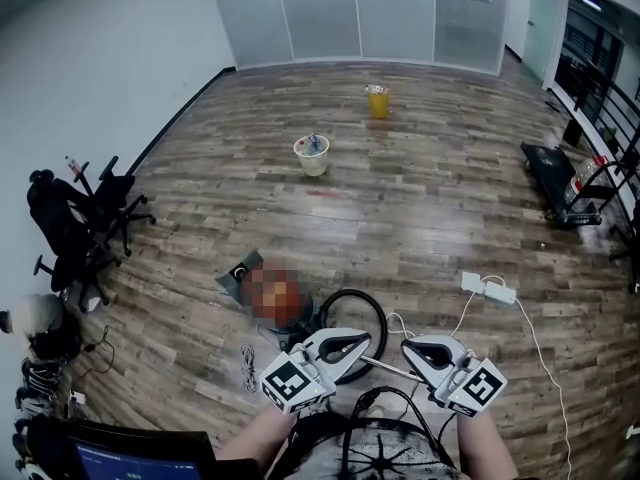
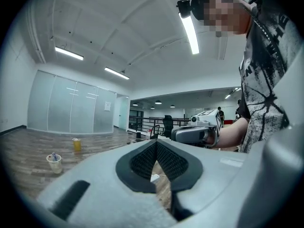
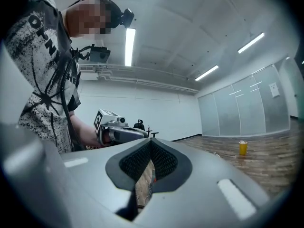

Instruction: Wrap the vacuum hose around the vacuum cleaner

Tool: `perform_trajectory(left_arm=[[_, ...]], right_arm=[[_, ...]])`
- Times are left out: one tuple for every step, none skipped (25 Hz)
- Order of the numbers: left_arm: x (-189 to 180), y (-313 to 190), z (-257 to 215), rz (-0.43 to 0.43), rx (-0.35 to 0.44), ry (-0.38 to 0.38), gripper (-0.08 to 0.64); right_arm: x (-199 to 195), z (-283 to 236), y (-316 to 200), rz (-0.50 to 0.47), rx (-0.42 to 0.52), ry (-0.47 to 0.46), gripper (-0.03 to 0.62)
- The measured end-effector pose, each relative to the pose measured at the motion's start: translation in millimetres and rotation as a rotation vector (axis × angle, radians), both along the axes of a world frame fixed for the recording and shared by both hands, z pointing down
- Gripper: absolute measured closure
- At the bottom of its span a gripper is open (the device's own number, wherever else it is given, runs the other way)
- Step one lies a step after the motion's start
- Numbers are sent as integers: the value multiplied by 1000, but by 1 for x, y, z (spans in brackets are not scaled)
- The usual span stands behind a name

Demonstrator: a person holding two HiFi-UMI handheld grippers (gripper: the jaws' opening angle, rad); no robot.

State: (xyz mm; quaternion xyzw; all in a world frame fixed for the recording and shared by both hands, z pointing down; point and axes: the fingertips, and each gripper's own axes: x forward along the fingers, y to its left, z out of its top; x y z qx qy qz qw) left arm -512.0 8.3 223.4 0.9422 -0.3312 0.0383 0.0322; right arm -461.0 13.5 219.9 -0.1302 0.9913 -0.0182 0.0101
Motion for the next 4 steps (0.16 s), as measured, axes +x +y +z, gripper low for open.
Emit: perform_trajectory(left_arm=[[0, -1, 0, -1, 2, -9, 557], [-1, -2, 1, -3, 5, -18, 557], [-2, -4, 1, -5, 8, -25, 557], [-3, -6, 2, -7, 10, -32, 557]], right_arm=[[1, 1, -1, 0, 0, 1, 586], [1, 2, -2, 0, 2, 4, 586], [1, 3, -4, 0, 4, 6, 586], [2, 4, -6, 0, 6, 9, 586]])
